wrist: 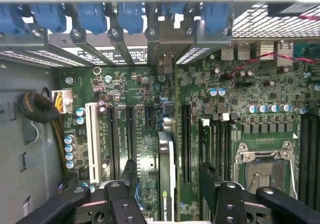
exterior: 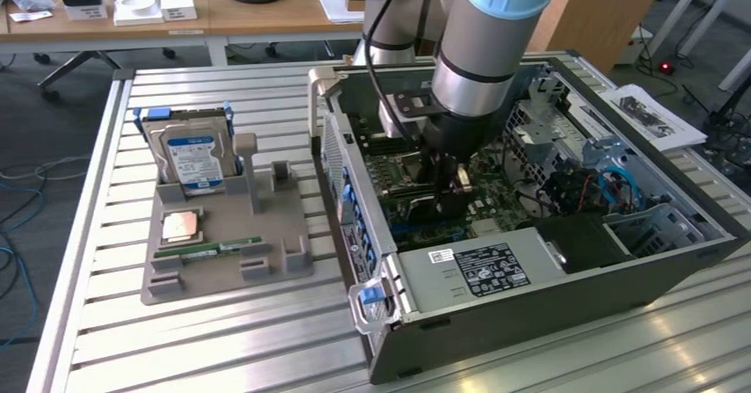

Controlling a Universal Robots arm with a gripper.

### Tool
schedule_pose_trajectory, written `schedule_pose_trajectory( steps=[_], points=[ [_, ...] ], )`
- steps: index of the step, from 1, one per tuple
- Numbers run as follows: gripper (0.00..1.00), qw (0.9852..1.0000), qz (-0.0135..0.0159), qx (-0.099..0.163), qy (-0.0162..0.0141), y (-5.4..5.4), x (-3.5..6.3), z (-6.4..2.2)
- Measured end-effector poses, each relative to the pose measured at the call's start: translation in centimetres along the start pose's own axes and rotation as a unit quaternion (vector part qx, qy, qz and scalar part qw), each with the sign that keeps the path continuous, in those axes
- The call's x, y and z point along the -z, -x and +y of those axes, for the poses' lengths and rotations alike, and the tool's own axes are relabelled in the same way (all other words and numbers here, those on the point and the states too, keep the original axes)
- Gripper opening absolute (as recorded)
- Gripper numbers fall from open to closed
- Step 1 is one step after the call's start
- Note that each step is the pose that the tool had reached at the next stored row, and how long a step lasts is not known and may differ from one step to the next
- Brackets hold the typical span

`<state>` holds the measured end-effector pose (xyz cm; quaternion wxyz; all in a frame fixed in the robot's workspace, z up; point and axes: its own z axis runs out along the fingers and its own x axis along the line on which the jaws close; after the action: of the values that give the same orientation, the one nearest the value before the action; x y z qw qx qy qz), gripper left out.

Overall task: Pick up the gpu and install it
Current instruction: 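Insert the gpu into the slot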

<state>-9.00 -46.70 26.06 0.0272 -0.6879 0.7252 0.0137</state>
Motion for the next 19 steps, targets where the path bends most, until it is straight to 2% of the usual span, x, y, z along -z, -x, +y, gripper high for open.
schedule_pose_trajectory(
  steps=[10,19],
  points=[
    [0.63,1.0,-0.0001,0.0,-0.0004,0.2,3.63,-0.07],
    [0.63,1.0,-0.0001,0.0,-0.0014,0.4,6.08,-0.11]
  ],
)
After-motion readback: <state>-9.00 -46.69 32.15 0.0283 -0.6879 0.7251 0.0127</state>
